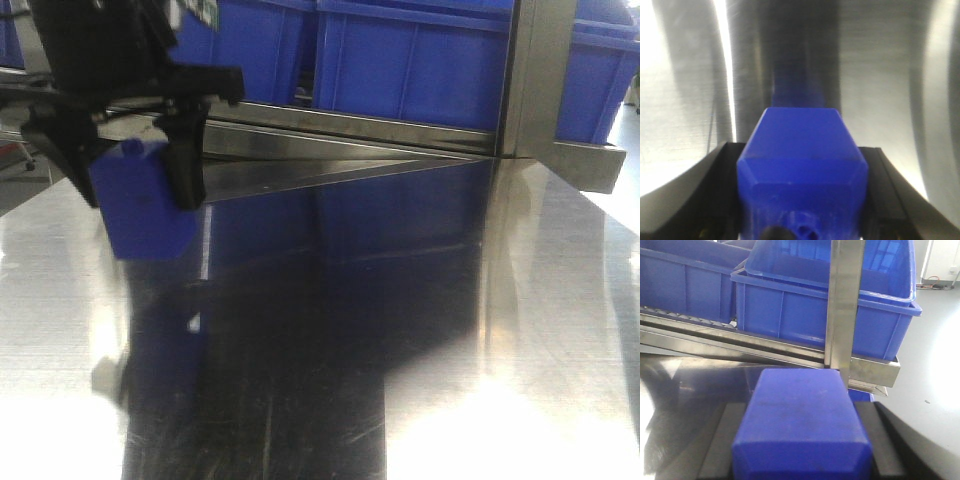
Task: Pick and sort blue part to right shelf
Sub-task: 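Close the left gripper on the blue part and lift it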
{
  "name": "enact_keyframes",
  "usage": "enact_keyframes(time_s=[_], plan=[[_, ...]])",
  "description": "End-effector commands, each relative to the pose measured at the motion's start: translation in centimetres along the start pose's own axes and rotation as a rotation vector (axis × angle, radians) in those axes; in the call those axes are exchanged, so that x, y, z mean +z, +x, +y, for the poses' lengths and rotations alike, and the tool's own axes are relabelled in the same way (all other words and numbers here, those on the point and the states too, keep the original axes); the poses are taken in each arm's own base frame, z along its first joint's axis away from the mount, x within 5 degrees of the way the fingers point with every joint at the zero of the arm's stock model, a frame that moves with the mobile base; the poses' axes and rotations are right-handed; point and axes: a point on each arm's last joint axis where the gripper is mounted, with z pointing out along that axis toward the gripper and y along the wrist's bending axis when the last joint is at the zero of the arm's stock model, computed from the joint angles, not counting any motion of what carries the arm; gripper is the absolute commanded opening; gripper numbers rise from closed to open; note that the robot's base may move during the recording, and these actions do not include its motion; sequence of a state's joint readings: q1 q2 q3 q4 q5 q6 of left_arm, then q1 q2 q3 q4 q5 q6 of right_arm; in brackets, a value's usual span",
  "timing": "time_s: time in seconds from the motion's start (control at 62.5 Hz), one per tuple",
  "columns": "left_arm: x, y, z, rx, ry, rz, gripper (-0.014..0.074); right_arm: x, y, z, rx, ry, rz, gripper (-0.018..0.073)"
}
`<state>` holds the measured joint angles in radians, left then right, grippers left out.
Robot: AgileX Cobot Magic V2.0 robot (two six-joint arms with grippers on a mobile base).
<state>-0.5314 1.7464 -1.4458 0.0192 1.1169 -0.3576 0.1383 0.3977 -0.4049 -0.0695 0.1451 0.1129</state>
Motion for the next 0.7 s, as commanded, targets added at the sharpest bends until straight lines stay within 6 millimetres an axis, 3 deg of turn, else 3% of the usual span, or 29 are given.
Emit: enact_keyframes(time_s=[0.0,0.16,0.336,0.688], plan=[[-3.9,0.9,-0.5,0.108,0.098,-0.102,0.0333,-0.2,-1.7,0.1,-0.013,-0.005,-0.116,0.0368],[-4.8,3.0,-0.5,0.242,0.188,-0.163,0.0333,-0.2,-1.7,0.1,-0.013,-0.005,-0.116,0.0368],[-5.7,4.9,0.3,0.301,0.22,-0.357,0.0333,-0.2,-1.7,0.1,-0.013,-0.005,-0.116,0.0368],[-8.2,9.3,5.4,0.169,0.187,-0.739,0.0333,-0.2,-1.7,0.1,-0.013,-0.005,-0.116,0.0368]])
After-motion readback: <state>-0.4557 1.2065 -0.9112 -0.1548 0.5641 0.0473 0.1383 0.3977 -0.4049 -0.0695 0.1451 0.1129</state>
